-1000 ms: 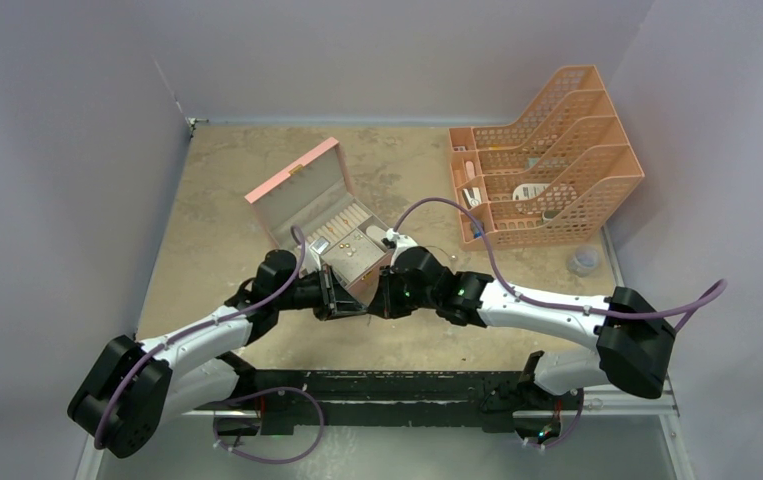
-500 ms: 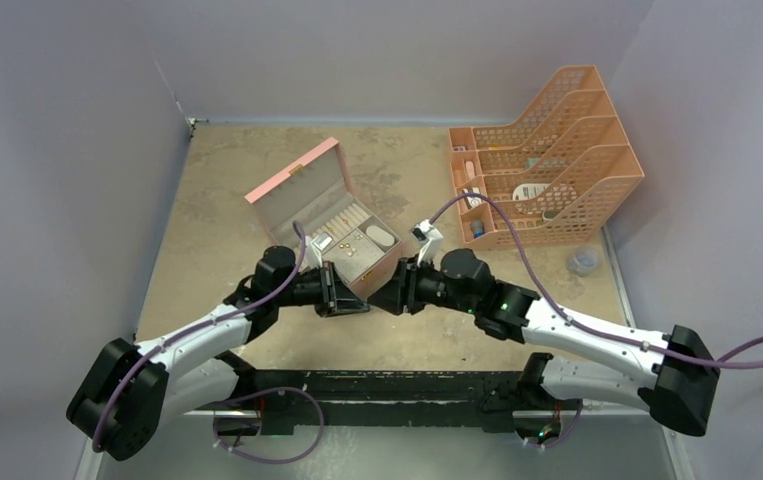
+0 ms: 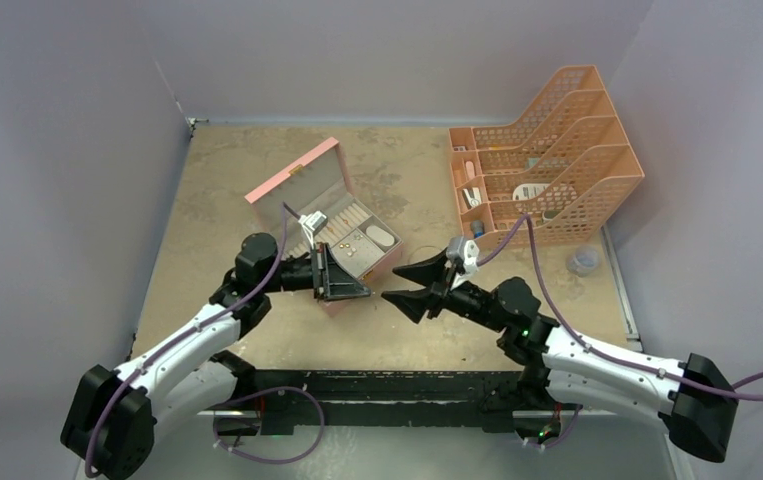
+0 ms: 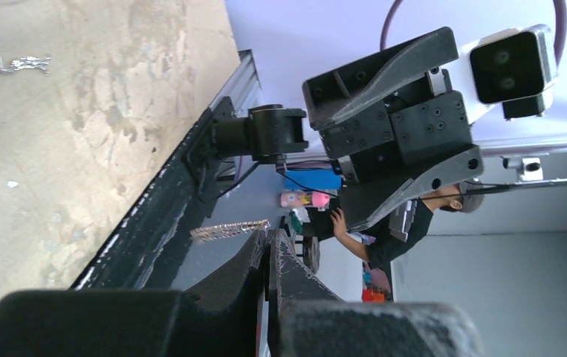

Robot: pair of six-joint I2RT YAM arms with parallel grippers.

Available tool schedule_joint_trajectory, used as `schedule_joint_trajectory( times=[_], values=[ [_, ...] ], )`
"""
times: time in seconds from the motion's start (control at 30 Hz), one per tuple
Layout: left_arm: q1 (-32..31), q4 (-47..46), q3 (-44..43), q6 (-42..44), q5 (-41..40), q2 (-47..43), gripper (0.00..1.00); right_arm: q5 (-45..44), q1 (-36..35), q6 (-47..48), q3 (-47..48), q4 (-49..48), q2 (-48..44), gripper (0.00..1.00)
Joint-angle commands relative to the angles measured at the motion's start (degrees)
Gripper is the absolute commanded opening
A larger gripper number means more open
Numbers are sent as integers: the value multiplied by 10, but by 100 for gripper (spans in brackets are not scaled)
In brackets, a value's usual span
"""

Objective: Organize the mixed jewelry
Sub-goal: Pick up the jewelry from the center of the board.

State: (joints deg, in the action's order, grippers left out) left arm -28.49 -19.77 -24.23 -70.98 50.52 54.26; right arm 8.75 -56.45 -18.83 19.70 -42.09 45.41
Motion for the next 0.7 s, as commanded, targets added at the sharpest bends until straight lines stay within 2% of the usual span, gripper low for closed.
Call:
schedule_joint_trajectory(
  times=[0.0, 0.17, 0.3, 0.67],
  values=[
    [5, -35, -36, -50, 37, -30, 0, 68, 3, 143, 39, -100, 31, 59],
    [6, -31, -52, -67, 50, -49, 0, 152, 3, 178, 46, -142, 61, 53],
    [5, -28, -62, -75, 57, -59, 0, 196, 3, 185, 52, -163, 74, 53],
    [5, -26, -61, -82, 61, -67, 0, 206, 3, 211, 67, -158, 95, 47]
  ],
)
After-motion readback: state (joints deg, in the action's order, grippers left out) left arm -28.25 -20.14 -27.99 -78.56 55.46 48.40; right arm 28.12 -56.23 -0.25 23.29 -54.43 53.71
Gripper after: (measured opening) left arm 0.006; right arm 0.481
